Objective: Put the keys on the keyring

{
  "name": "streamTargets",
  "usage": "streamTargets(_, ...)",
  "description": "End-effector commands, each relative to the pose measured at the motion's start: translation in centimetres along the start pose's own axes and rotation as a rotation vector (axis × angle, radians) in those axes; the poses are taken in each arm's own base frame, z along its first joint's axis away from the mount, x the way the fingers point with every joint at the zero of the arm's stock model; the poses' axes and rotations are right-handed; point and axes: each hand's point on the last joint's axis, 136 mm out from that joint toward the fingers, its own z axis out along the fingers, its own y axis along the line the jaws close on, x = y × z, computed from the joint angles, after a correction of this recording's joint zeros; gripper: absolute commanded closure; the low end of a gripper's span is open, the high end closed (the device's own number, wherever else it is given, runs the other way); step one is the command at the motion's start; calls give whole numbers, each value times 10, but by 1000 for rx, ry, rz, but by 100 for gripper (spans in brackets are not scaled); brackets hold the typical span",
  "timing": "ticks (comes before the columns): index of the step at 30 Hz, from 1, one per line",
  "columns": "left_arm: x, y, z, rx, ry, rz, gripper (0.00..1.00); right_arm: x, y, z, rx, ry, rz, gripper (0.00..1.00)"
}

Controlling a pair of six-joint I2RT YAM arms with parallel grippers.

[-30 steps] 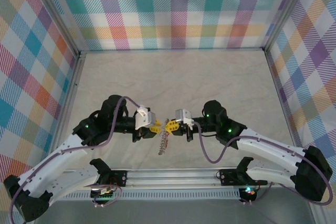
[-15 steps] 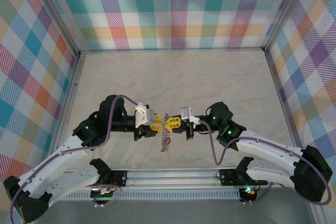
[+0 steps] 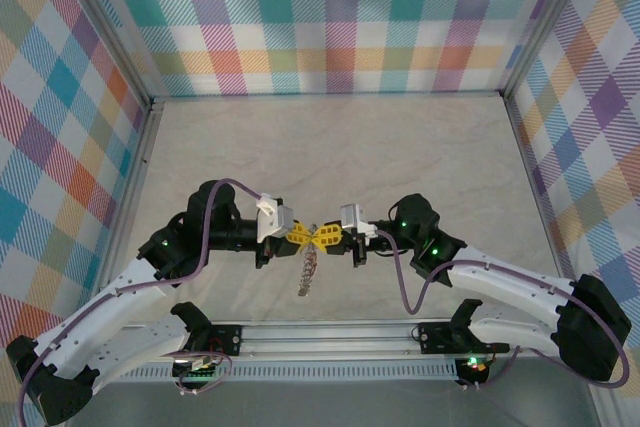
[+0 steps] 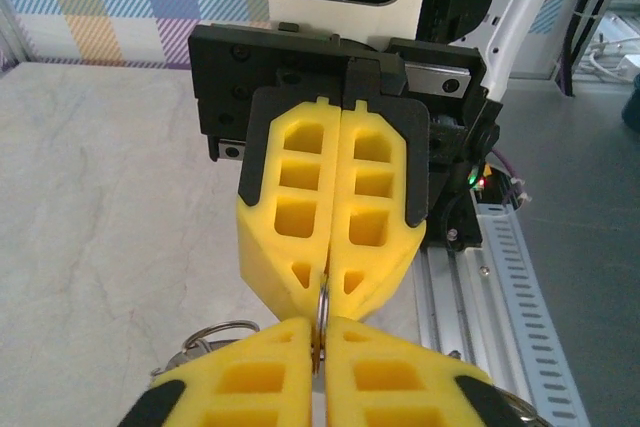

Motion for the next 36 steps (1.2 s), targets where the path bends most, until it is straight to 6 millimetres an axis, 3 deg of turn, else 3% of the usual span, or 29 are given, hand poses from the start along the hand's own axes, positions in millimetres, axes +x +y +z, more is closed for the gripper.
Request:
streamTargets(1,-15,-3,0,17,-56,48,100,-15,9,7,-52,-37,-37,100)
streamTargets(4,-7,-2,0,13,-9,44,100,-11,9,7,-51,-10,-23,97)
streamTargets(6,-3,3,-3,-22,33,55,100,-5,8,6,-46,53,8,79)
streamTargets(9,5,6,-10,-61,102,79,100,6,9,0,-49,175,45,72)
streamTargets(19,17,-1,-17,-6,247,96,100,11,6,-7,-21,241,47,68)
streamTargets(30,6,-4,-9,29,177,91,100,6,5,12,-71,195,61,69)
streamTargets(36,6,-10,-7,76,174,76,100,4,5,13,-68,190,30,70)
